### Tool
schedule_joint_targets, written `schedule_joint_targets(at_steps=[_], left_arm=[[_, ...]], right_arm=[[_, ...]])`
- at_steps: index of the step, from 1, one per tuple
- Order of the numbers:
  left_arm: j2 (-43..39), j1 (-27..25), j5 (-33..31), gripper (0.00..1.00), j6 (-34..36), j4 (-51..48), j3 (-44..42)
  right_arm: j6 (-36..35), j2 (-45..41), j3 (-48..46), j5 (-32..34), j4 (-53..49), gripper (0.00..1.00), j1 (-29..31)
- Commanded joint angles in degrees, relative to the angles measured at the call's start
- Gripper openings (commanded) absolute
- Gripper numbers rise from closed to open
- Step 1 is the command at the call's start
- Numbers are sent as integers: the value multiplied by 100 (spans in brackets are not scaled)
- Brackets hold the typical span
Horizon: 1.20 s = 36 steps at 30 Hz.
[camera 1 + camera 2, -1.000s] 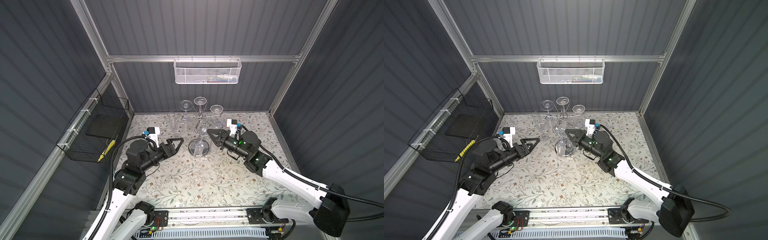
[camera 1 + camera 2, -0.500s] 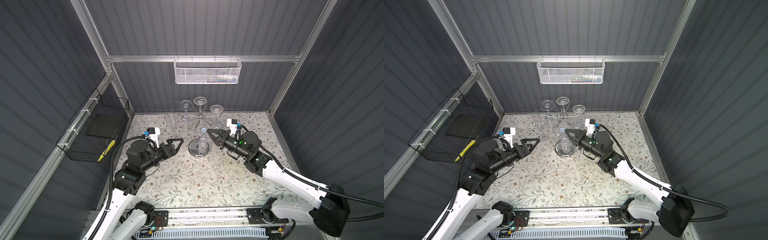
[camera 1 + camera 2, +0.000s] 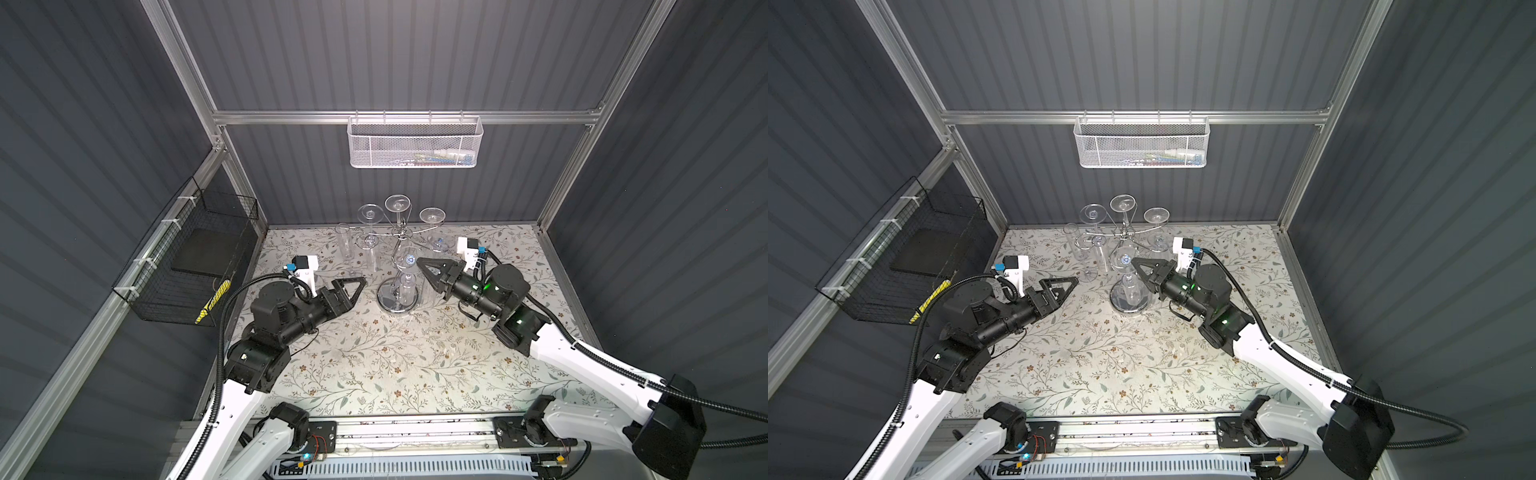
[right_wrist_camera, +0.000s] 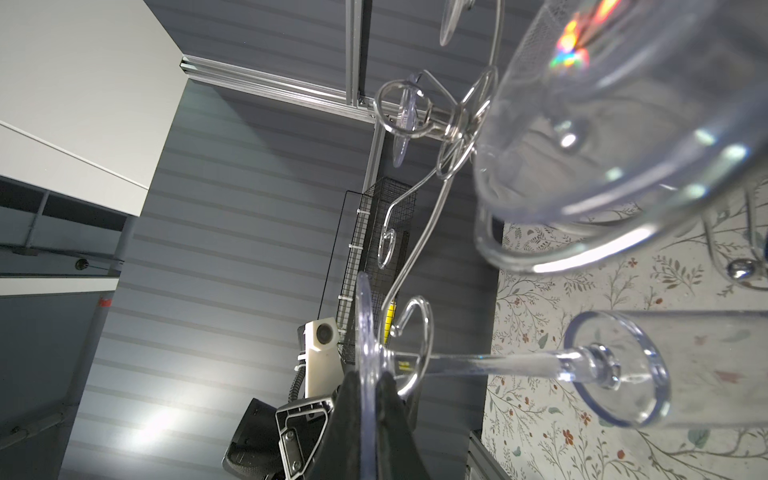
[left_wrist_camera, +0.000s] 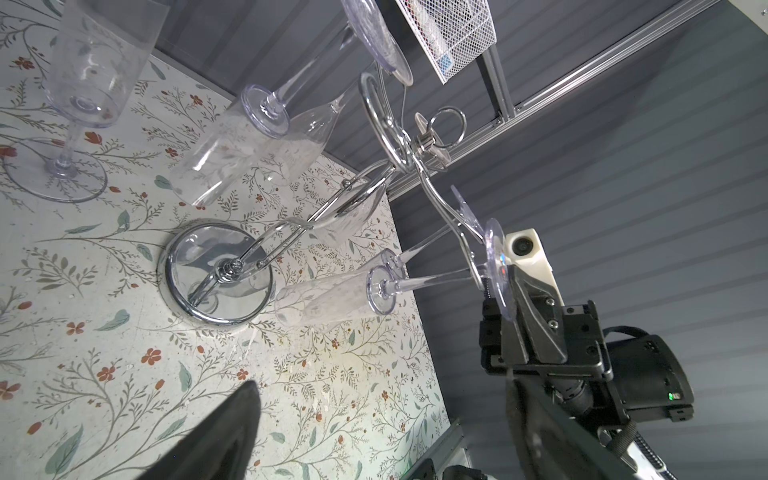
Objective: Take the wine glass off the wine glass rack
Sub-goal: 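Slide the held flute glass off the rack arm with the right gripper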
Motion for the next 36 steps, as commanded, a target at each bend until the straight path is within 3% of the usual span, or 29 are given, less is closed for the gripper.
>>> schedule_joint_targets(at_steps=[1, 36], left_arm=[[-110, -7, -130, 94, 164, -127, 47], [-270, -7, -260, 96, 289, -373, 51]], right_arm=[[-5, -70, 104, -121, 38, 0, 35], [-120, 729, 1396, -242, -383, 0, 168]])
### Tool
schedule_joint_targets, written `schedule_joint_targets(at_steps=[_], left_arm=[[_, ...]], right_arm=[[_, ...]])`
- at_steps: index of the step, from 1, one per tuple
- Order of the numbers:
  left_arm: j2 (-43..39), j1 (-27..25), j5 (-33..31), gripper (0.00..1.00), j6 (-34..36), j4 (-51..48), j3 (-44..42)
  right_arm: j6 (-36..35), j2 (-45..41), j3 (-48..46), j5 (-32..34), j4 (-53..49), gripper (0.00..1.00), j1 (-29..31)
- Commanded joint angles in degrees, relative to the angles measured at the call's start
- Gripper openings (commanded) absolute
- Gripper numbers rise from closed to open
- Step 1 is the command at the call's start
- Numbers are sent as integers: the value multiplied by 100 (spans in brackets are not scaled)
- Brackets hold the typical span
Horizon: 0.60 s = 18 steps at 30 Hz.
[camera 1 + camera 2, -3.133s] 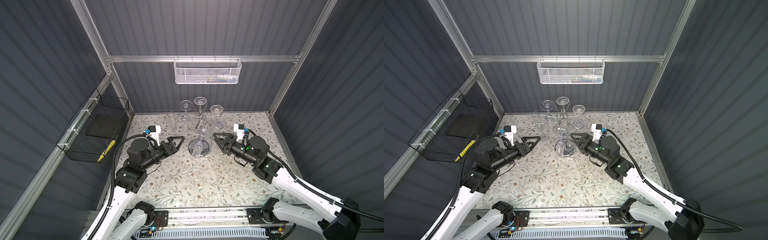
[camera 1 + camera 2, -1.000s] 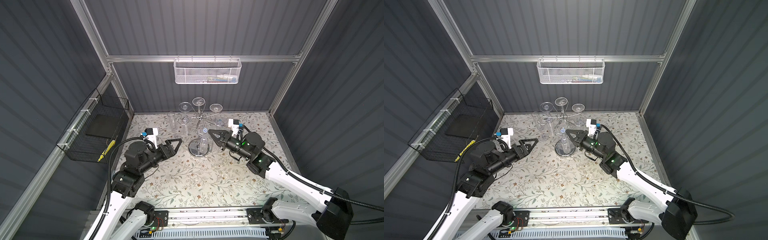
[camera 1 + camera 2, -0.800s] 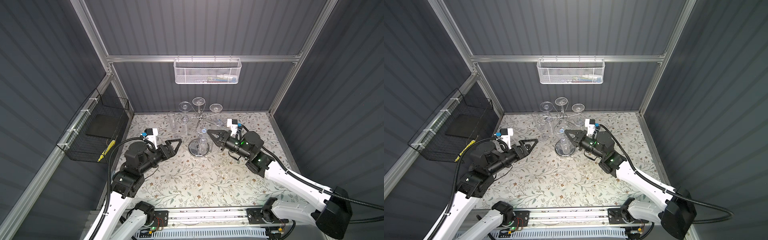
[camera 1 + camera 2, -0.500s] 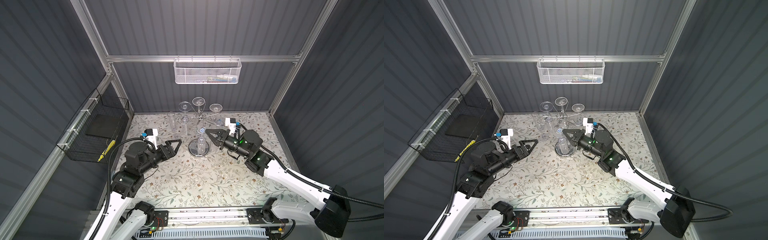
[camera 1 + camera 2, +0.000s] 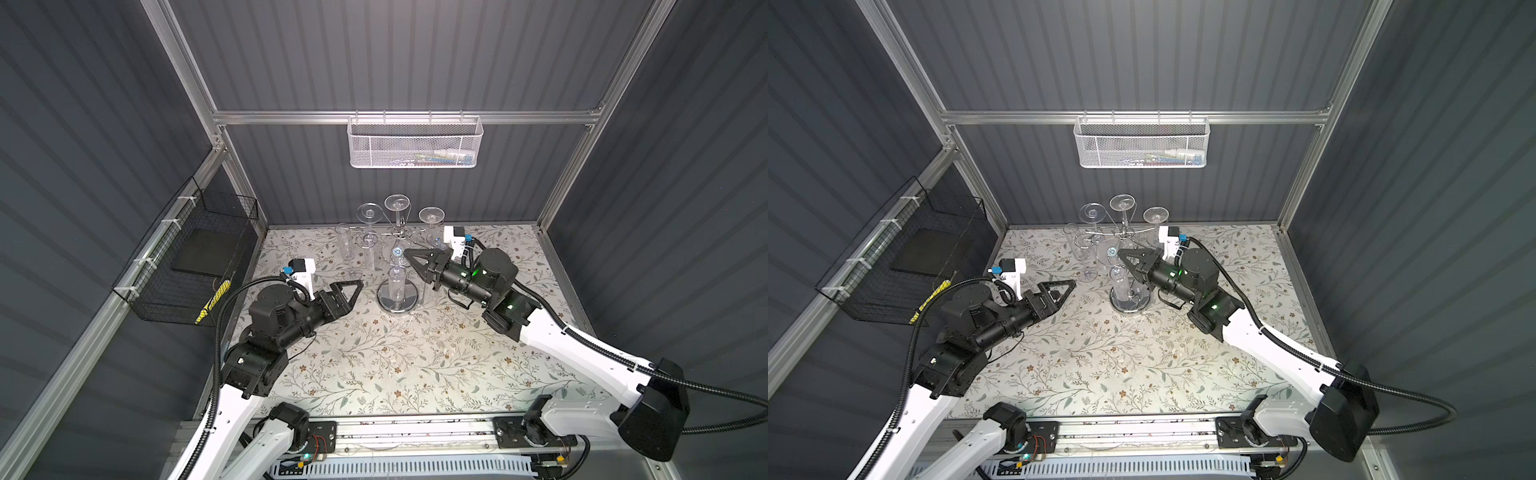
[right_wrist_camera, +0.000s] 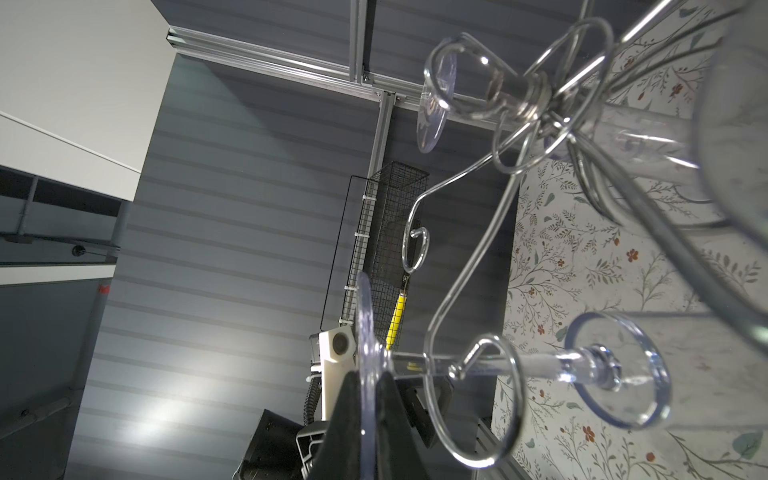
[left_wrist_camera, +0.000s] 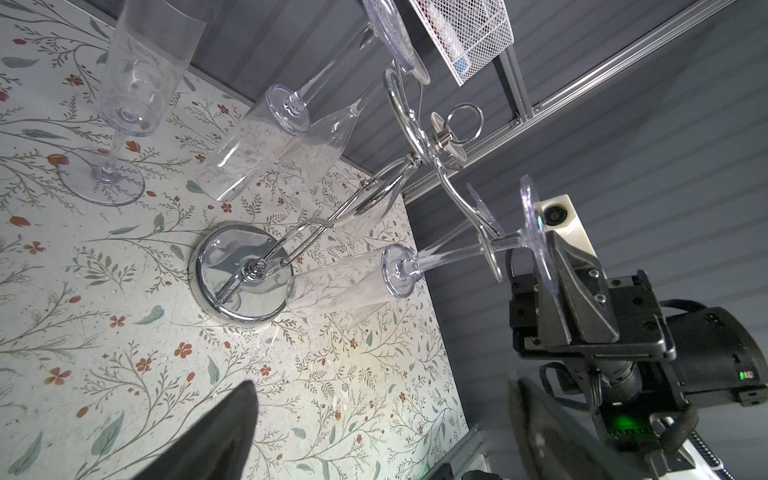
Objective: Take the wine glass off the wine glass rack
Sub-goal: 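Slide the held flute glass off the rack arm with the right gripper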
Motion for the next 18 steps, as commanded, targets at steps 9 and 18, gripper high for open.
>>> schedule_joint_targets(at_steps=[9, 18], left_arm=[[-211, -7, -81, 96, 57, -120, 38], [-316, -7, -171, 97, -53, -140, -37]], right_arm=[[-126, 20, 265, 325, -21, 0, -92], [159, -179, -27, 673, 194, 0, -268]])
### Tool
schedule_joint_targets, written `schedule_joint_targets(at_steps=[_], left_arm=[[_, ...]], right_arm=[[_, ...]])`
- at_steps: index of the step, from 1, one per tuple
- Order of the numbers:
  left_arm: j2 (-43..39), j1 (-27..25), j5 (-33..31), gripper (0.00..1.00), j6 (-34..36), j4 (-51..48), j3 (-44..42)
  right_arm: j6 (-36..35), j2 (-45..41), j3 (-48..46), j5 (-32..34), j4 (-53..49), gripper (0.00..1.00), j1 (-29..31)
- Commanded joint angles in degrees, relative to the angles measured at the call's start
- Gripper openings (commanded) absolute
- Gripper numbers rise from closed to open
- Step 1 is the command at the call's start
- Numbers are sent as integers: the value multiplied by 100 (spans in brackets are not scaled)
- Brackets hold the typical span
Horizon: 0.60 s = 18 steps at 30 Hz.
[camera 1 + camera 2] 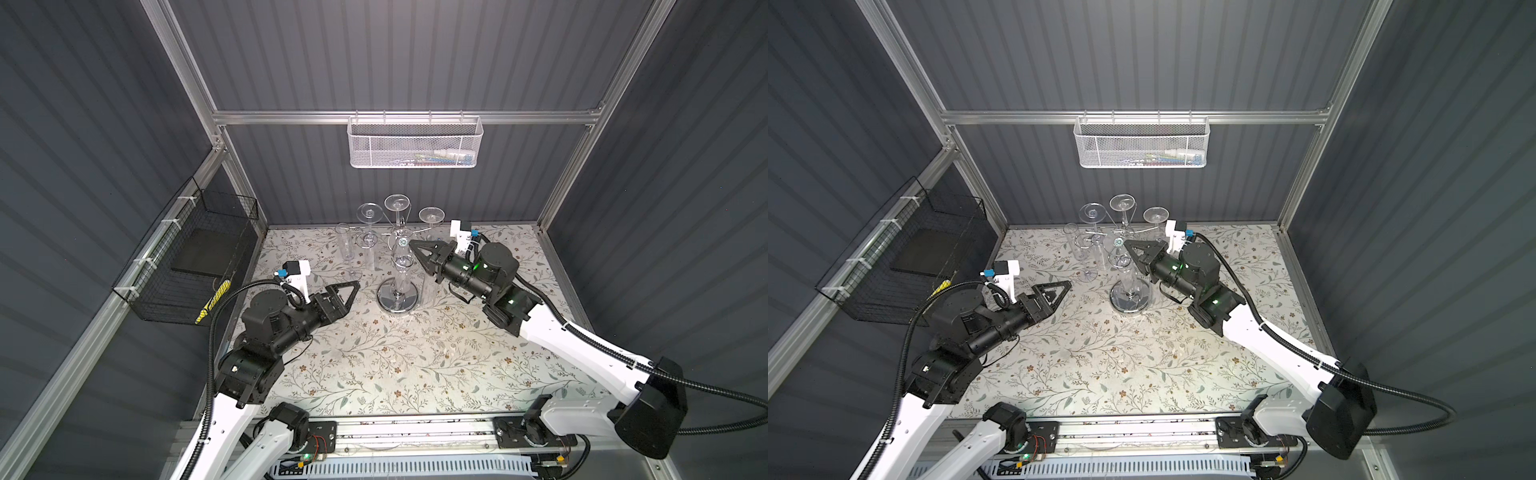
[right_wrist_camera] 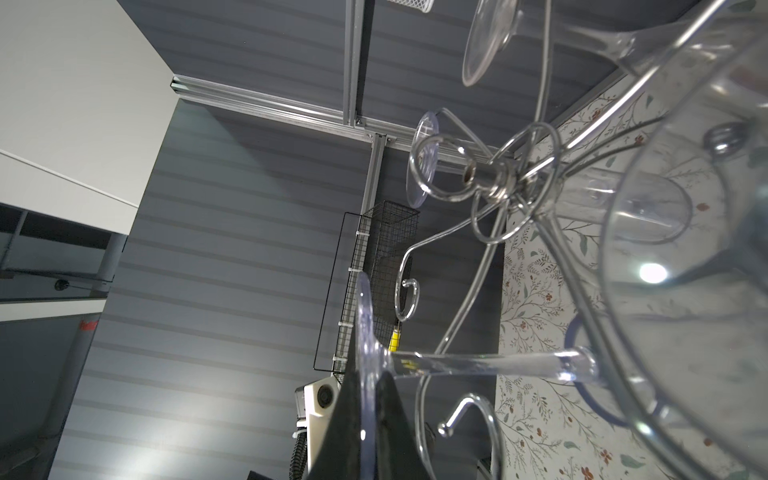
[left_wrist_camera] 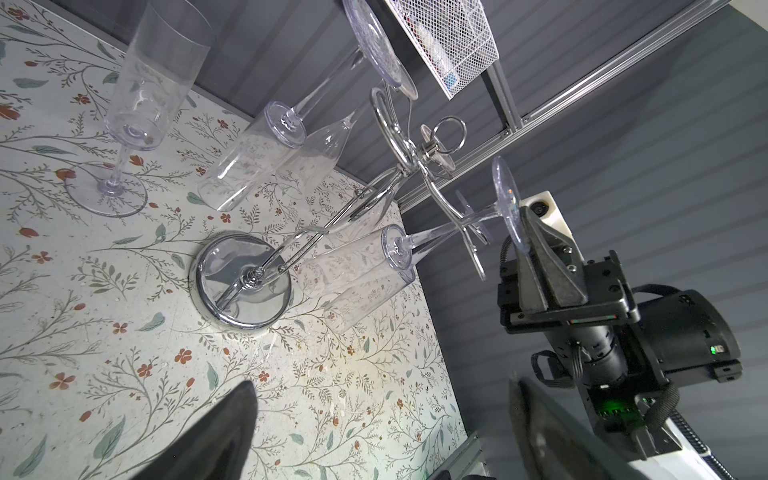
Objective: Take the wine glass off the wine glass rack
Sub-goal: 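Slide the held flute glass off the rack arm with the right gripper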
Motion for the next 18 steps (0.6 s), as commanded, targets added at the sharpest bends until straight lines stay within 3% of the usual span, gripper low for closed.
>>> schedule_joint_targets(at_steps=[1, 13, 18], left_arm=[[-75, -7, -78, 97, -41, -91, -33], [-50, -7, -201, 97, -62, -144, 45], [19, -7, -254, 98, -28, -162, 205]], right_arm=[[190, -209, -154, 247, 355, 0, -62], [575, -882, -1049, 298, 478, 0, -130], [391, -1725, -1370, 151, -30, 0, -142]])
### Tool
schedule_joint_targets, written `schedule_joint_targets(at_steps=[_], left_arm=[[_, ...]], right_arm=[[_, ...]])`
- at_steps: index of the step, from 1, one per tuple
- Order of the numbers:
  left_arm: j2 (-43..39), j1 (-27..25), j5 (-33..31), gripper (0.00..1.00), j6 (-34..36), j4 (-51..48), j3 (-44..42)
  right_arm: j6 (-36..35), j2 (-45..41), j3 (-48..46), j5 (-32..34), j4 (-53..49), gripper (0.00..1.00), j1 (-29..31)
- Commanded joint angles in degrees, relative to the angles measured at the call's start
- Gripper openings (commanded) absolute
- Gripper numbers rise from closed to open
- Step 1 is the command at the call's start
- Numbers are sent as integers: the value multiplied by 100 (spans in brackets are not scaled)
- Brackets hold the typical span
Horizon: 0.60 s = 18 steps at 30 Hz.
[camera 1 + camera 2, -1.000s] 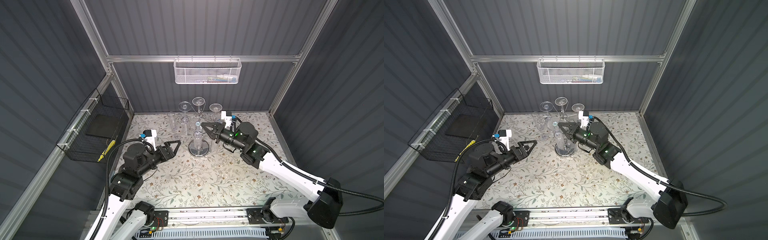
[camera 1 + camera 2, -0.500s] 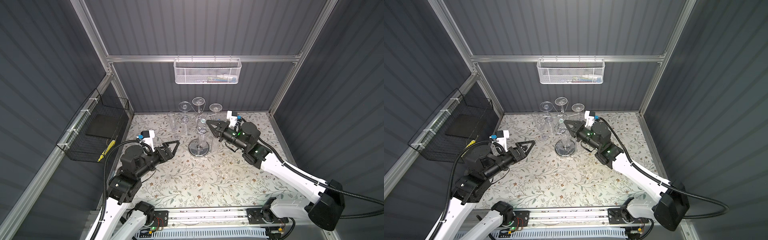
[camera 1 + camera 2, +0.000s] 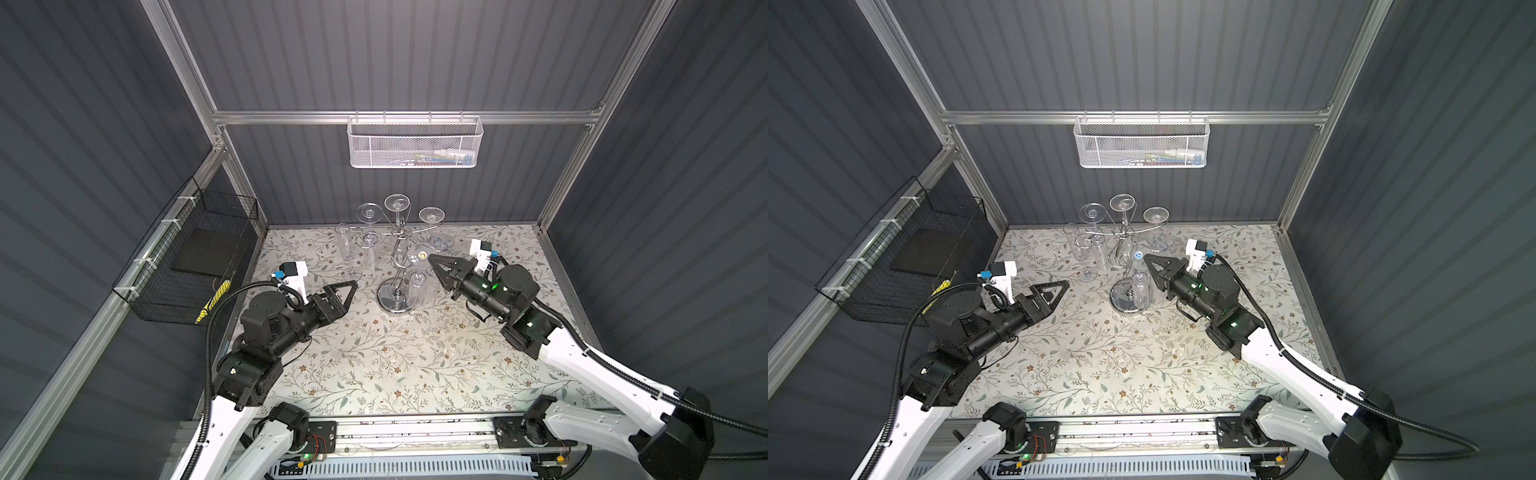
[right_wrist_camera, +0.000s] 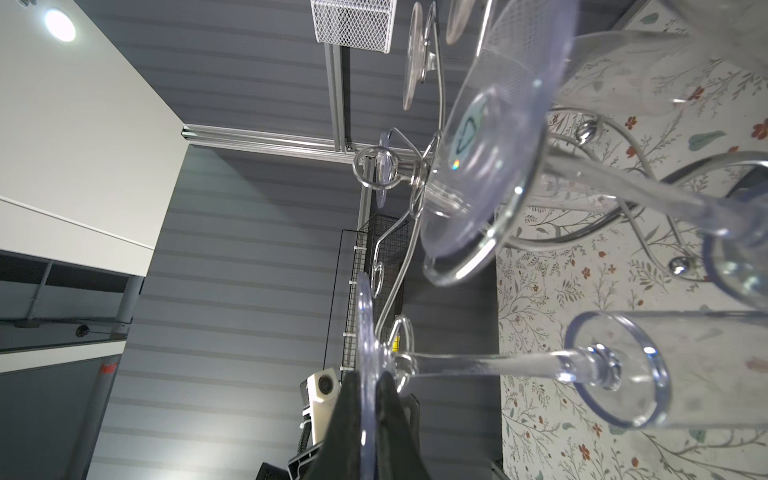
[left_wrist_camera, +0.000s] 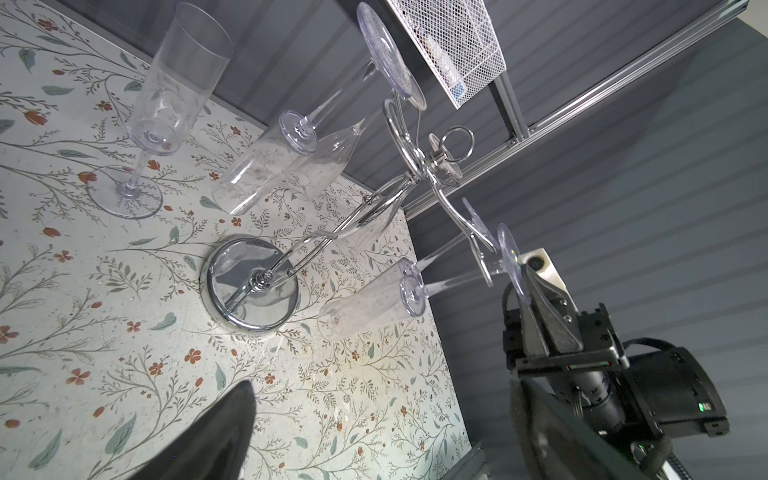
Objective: Take the wine glass off the wine glass rack
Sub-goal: 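Slide the held flute glass off the rack arm with the right gripper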
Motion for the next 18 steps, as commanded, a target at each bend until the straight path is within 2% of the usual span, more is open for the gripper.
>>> schedule_joint_targets(at_steps=[1, 10, 18], left_arm=[[36, -7, -83, 98, -1, -102, 220], [215, -7, -233, 98, 104, -125, 463], [477, -7, -120, 98, 221, -61, 810]], right_arm=[[-129, -583, -156, -124, -209, 0, -25], [-243, -2039, -765, 75, -1514, 0, -31], [-1072, -2702, -419, 504, -3157, 0, -83]])
